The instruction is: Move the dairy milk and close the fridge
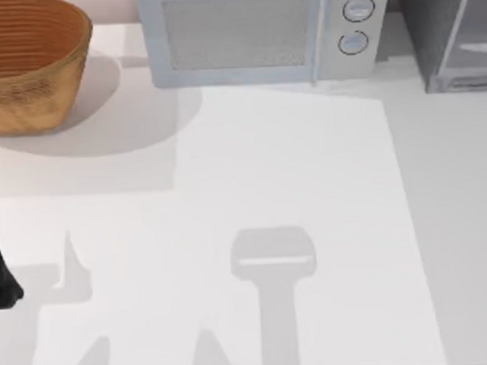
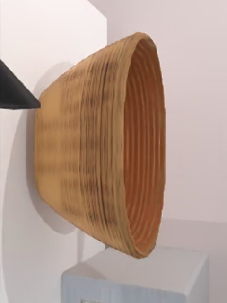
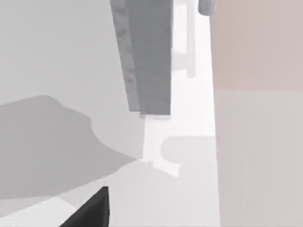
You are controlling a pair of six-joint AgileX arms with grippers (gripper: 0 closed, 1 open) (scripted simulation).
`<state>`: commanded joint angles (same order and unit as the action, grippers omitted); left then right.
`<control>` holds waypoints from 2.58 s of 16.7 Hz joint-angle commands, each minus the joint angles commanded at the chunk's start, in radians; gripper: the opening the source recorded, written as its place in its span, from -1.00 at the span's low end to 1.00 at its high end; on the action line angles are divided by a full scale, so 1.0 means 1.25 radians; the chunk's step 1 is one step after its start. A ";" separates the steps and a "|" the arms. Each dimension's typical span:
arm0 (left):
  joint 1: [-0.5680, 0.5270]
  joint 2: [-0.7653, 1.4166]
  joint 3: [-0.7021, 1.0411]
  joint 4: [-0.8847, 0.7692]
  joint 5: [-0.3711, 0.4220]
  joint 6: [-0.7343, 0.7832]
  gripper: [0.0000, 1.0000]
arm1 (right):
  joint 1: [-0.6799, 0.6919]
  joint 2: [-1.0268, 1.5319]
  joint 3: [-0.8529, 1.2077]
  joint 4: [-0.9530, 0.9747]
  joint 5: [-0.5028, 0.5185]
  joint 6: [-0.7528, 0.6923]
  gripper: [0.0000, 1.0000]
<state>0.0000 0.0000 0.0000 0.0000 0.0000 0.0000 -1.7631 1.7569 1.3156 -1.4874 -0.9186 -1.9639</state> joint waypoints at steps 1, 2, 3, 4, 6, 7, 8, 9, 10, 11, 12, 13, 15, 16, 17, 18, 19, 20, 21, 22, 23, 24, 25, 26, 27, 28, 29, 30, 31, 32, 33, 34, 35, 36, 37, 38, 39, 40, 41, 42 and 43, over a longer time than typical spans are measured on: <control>0.000 0.000 0.000 0.000 0.000 0.000 1.00 | -0.017 0.019 0.005 0.008 -0.012 -0.020 1.00; 0.000 0.000 0.000 0.000 0.000 0.000 1.00 | -0.030 0.033 0.008 0.015 -0.021 -0.036 1.00; 0.000 0.000 0.000 0.000 0.000 0.000 1.00 | -0.037 0.042 0.009 0.020 -0.027 -0.045 1.00; 0.000 0.000 0.000 0.000 0.000 0.000 1.00 | -0.038 0.043 0.009 0.021 -0.027 -0.047 1.00; 0.000 0.000 0.000 0.000 0.000 0.000 1.00 | -0.038 0.043 0.009 0.021 -0.027 -0.047 1.00; 0.000 0.000 0.000 0.000 0.000 0.000 1.00 | -0.038 0.043 0.009 0.021 -0.027 -0.047 1.00; 0.000 0.000 0.000 0.000 0.000 0.000 1.00 | -0.038 0.043 0.009 0.021 -0.027 -0.047 1.00; 0.000 0.000 0.000 0.000 0.000 0.000 1.00 | -0.035 0.041 0.007 0.020 -0.026 -0.046 1.00; 0.000 0.000 0.000 0.000 0.000 0.000 1.00 | -0.035 0.041 0.007 0.020 -0.026 -0.046 1.00; 0.000 0.000 0.000 0.000 0.000 0.000 1.00 | -0.029 0.038 0.009 0.028 -0.024 -0.039 1.00; 0.000 0.000 0.000 0.000 0.000 0.000 1.00 | -0.017 0.034 0.011 0.043 -0.019 -0.025 1.00; 0.000 0.000 0.000 0.000 0.000 0.000 1.00 | 0.000 0.030 0.012 0.067 -0.013 -0.004 1.00; 0.000 0.000 0.000 0.000 0.000 0.000 1.00 | 0.045 0.025 0.010 0.130 0.001 0.061 1.00; 0.000 0.000 0.000 0.000 0.000 0.000 1.00 | 0.069 0.026 0.008 0.164 0.008 0.101 1.00; 0.000 0.000 0.000 0.000 0.000 0.000 1.00 | 0.092 0.027 0.006 0.198 0.015 0.146 1.00; 0.000 0.000 0.000 0.000 0.000 0.000 1.00 | 0.115 0.028 0.004 0.230 0.021 0.190 1.00; 0.000 0.000 0.000 0.000 0.000 0.000 1.00 | 0.137 0.031 0.002 0.260 0.026 0.231 1.00; 0.000 0.000 0.000 0.000 0.000 0.000 1.00 | 0.157 0.034 0.000 0.288 0.031 0.269 1.00; 0.000 0.000 0.000 0.000 0.000 0.000 1.00 | 0.176 0.036 -0.002 0.314 0.036 0.305 1.00; 0.000 0.000 0.000 0.000 0.000 0.000 1.00 | 0.196 0.039 -0.005 0.340 0.040 0.339 1.00; 0.000 0.000 0.000 0.000 0.000 0.000 1.00 | 0.218 0.041 -0.008 0.367 0.044 0.375 1.00; 0.000 0.000 0.000 0.000 0.000 0.000 1.00 | 0.241 0.043 -0.011 0.395 0.047 0.412 1.00; 0.000 0.000 0.000 0.000 0.000 0.000 1.00 | 0.266 0.046 -0.014 0.423 0.050 0.448 1.00; 0.000 0.000 0.000 0.000 0.000 0.000 1.00 | 0.292 0.048 -0.016 0.452 0.053 0.481 1.00; 0.000 0.000 0.000 0.000 0.000 0.000 1.00 | 0.318 0.049 -0.017 0.480 0.057 0.513 1.00; 0.000 0.000 0.000 0.000 0.000 0.000 1.00 | 0.344 0.050 -0.019 0.508 0.062 0.546 1.00; 0.000 0.000 0.000 0.000 0.000 0.000 1.00 | 0.368 0.051 -0.020 0.537 0.067 0.581 1.00; 0.000 0.000 0.000 0.000 0.000 0.000 1.00 | 0.391 0.052 -0.021 0.569 0.072 0.619 1.00; 0.000 0.000 0.000 0.000 0.000 0.000 1.00 | 0.413 0.054 -0.023 0.598 0.077 0.653 1.00; 0.000 0.000 0.000 0.000 0.000 0.000 1.00 | 0.434 0.055 -0.024 0.623 0.082 0.685 1.00; 0.000 0.000 0.000 0.000 0.000 0.000 1.00 | 0.452 0.056 -0.025 0.647 0.086 0.717 1.00; 0.000 0.000 0.000 0.000 0.000 0.000 1.00 | 0.470 0.056 -0.026 0.674 0.091 0.753 1.00; 0.000 0.000 0.000 0.000 0.000 0.000 1.00 | 0.491 0.055 -0.027 0.708 0.096 0.796 1.00; 0.000 0.000 0.000 0.000 0.000 0.000 1.00 | 0.514 0.055 -0.028 0.748 0.101 0.845 1.00; 0.000 0.000 0.000 0.000 0.000 0.000 1.00 | 0.542 0.056 -0.028 0.792 0.106 0.898 1.00; 0.000 0.000 0.000 0.000 0.000 0.000 1.00 | 0.570 0.057 -0.028 0.835 0.112 0.946 1.00; 0.000 0.000 0.000 0.000 0.000 0.000 1.00 | 0.596 0.058 -0.026 0.874 0.118 0.987 1.00; 0.000 0.000 0.000 0.000 0.000 0.000 1.00 | 0.621 0.058 -0.025 0.907 0.124 1.020 1.00; 0.000 0.000 0.000 0.000 0.000 0.000 1.00 | 0.642 0.058 -0.022 0.933 0.131 1.046 1.00; 0.000 0.000 0.000 0.000 0.000 0.000 1.00 | 0.658 0.058 -0.019 0.951 0.136 1.063 1.00; 0.000 0.000 0.000 0.000 0.000 0.000 1.00 | 0.667 0.057 -0.018 0.960 0.140 1.071 1.00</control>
<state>0.0000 0.0000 0.0000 0.0000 0.0000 0.0000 -0.9296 1.8280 1.2935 -0.2869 -0.7440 -0.6252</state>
